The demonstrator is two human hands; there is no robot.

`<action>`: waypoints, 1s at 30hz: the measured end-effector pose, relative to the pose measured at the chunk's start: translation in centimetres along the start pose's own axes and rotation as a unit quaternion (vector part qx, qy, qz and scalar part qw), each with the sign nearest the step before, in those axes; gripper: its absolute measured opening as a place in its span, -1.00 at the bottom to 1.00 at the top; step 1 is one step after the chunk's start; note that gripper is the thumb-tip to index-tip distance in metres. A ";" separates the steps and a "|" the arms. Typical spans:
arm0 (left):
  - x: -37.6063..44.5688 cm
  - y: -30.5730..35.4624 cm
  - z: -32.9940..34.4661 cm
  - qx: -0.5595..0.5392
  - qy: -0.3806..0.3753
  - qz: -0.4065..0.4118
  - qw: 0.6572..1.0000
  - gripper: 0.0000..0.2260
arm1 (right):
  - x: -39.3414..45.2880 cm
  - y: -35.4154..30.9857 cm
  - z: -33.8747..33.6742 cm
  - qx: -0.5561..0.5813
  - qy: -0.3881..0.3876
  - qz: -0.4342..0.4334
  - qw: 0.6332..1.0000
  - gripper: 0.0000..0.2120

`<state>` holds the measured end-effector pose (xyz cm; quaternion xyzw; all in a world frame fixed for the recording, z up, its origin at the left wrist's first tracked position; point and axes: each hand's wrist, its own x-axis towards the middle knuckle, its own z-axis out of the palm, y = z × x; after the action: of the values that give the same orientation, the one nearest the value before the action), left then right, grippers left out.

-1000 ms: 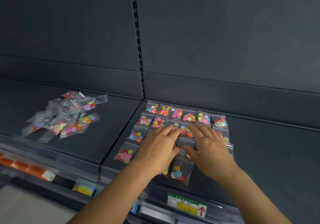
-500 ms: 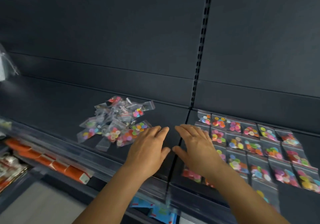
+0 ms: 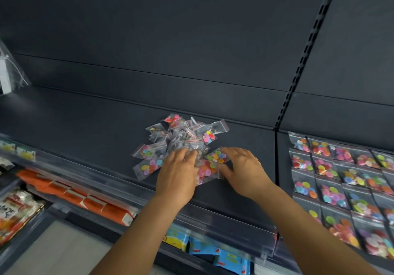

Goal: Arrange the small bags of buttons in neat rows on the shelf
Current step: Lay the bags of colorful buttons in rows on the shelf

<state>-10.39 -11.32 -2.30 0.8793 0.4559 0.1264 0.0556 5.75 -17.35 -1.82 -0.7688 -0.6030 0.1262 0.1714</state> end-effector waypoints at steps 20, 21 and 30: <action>1.1 -1.7 -0.3 -0.156 0.054 -0.130 0.978 -0.70 | 4.7 -0.3 0.3 0.182 -0.025 0.173 0.968 -0.92; 1.2 -1.8 -0.4 -0.166 0.053 -0.128 0.976 -0.82 | 4.5 -0.3 0.2 0.220 -0.012 0.172 0.960 -0.90; 1.8 1.2 -2.0 -0.404 0.047 -0.108 0.907 -0.92 | 1.8 0.0 -2.0 0.470 0.071 0.167 0.864 -0.95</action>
<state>-9.06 -10.59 0.16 0.7201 0.4603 0.3342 0.3974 6.95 -15.83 0.04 -0.6932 -0.3213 0.3665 0.5310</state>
